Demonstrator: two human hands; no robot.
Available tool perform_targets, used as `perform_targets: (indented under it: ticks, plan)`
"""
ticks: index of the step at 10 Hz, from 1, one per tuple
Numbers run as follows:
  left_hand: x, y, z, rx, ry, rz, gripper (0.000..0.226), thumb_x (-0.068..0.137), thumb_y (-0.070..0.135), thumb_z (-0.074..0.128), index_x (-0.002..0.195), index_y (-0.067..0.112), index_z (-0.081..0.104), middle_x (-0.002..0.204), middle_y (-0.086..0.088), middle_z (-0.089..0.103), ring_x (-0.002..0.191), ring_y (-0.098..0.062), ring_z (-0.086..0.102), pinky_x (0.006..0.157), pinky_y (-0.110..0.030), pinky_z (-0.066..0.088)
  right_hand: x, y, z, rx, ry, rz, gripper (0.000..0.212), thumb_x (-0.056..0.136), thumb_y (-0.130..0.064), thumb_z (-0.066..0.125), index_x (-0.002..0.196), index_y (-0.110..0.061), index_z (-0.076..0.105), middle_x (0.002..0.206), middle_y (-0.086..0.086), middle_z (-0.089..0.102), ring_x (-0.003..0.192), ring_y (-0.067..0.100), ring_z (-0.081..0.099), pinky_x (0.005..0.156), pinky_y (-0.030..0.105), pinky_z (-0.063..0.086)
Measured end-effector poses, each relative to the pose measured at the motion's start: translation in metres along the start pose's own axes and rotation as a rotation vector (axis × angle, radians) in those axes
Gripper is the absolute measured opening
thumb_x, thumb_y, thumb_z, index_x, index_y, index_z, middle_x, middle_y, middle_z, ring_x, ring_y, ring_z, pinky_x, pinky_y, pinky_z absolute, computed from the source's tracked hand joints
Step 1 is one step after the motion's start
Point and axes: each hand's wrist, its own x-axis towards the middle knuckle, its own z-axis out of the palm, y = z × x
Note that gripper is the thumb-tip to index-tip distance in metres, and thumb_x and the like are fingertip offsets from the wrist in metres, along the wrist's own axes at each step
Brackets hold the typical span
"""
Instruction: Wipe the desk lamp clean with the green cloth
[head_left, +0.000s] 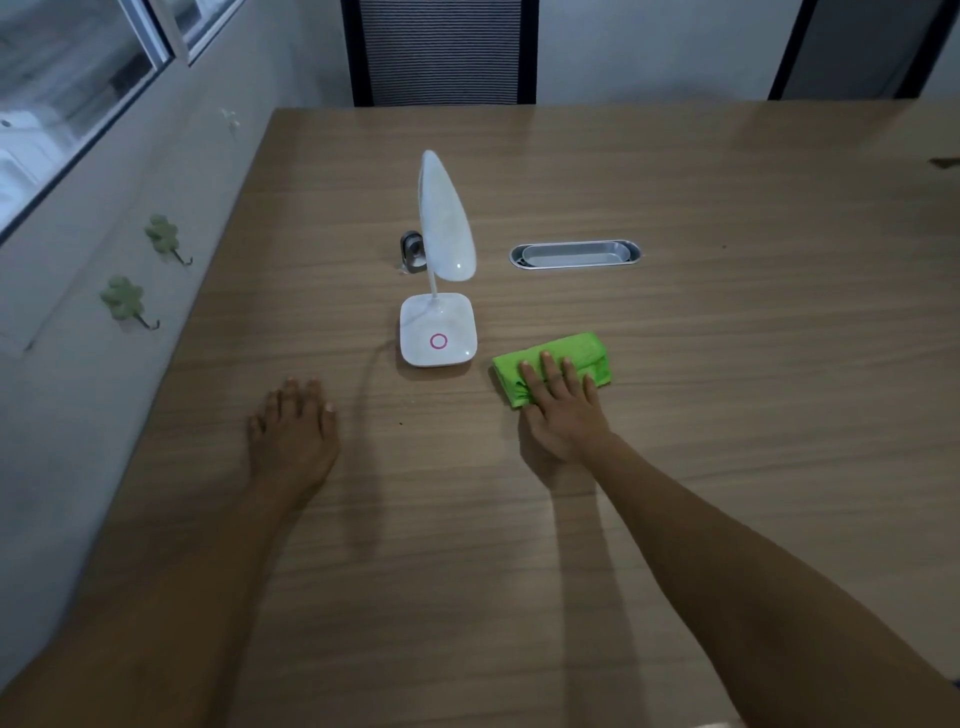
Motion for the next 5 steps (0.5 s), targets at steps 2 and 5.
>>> perform_targets:
  ticks: [2, 5]
  plan:
    - [-0.003, 0.004, 0.007, -0.028, -0.027, -0.036, 0.057, 0.096, 0.044, 0.019, 0.148, 0.022, 0.017, 0.161, -0.009, 0.013, 0.147, -0.032, 0.008, 0.117, -0.056, 0.006, 0.007, -0.020, 0.007, 0.107, 0.012, 0.139, 0.057, 0.099, -0.046, 0.022, 0.150, -0.032, 0.002, 0.162, 0.003, -0.007, 0.148, 0.030, -0.009, 0.119, 0.054, -0.006]
    - [-0.005, 0.002, 0.015, -0.044, 0.058, -0.032, 0.056, 0.096, 0.044, 0.020, 0.148, 0.022, 0.021, 0.160, -0.008, 0.016, 0.148, -0.029, 0.010, 0.118, -0.053, 0.007, -0.003, -0.030, -0.044, 0.367, 0.381, 0.159, 0.066, 0.092, -0.035, 0.053, 0.148, -0.015, 0.023, 0.160, 0.015, 0.010, 0.146, 0.039, 0.005, 0.118, 0.053, 0.011]
